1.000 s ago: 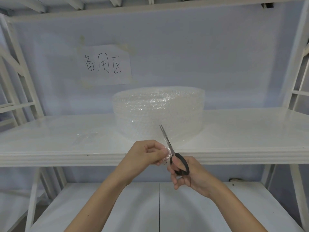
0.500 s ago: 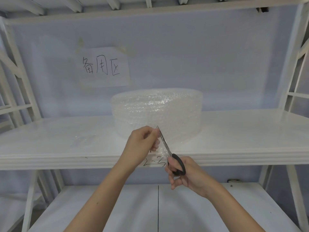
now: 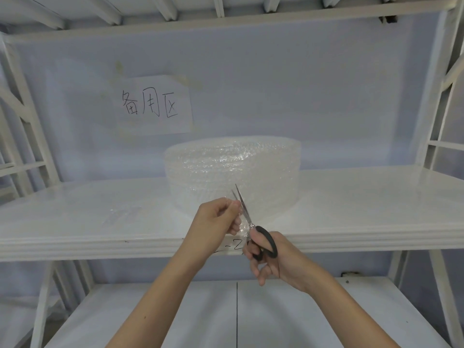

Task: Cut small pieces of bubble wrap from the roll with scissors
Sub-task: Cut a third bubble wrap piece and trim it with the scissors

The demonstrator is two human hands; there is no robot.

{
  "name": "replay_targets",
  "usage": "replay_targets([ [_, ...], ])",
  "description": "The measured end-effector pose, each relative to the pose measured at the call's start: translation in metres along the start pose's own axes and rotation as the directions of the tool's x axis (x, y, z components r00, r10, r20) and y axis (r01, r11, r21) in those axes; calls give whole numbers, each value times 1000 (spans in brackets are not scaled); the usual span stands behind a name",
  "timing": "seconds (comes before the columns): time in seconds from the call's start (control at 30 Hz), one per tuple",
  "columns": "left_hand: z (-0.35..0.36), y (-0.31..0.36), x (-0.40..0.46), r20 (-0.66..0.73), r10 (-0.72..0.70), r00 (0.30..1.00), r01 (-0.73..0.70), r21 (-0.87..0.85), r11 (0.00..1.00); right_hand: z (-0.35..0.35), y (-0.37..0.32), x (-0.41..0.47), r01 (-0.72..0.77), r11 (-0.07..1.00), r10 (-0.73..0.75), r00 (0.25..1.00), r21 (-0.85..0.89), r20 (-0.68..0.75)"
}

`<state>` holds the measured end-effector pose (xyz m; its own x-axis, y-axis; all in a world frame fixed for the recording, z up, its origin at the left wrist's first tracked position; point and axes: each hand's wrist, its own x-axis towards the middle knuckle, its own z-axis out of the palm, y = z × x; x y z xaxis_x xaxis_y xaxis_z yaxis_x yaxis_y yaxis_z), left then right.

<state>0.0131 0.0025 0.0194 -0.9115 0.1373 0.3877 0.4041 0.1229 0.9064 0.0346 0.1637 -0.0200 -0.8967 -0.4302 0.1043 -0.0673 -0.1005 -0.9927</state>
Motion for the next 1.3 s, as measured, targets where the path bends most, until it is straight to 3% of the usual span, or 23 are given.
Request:
replay_targets([
  [0.13,-2,1,-1,0,1,1000,-1,10,1000,-2,-4,1,13,996,-12,1000,-85,10],
  [0.3,-2,2,-3,20,14,1000,-14,13,1000,-2,-5,2,25,997,-26,1000,-67,-15],
  [0.83,0,13,-12,221,38,974,-48,40,998,-3,-34,10,77,990,-76,997,-116,12],
  [1.17,-2,11,-15,194,1,981,-14,66,998,0,-45,17,76,987,-78,997,-141,-8],
  [1.3,0,7,-19,225,13,974,-38,110,993,1,-48,24,115,968,-142,984,-224,-106],
])
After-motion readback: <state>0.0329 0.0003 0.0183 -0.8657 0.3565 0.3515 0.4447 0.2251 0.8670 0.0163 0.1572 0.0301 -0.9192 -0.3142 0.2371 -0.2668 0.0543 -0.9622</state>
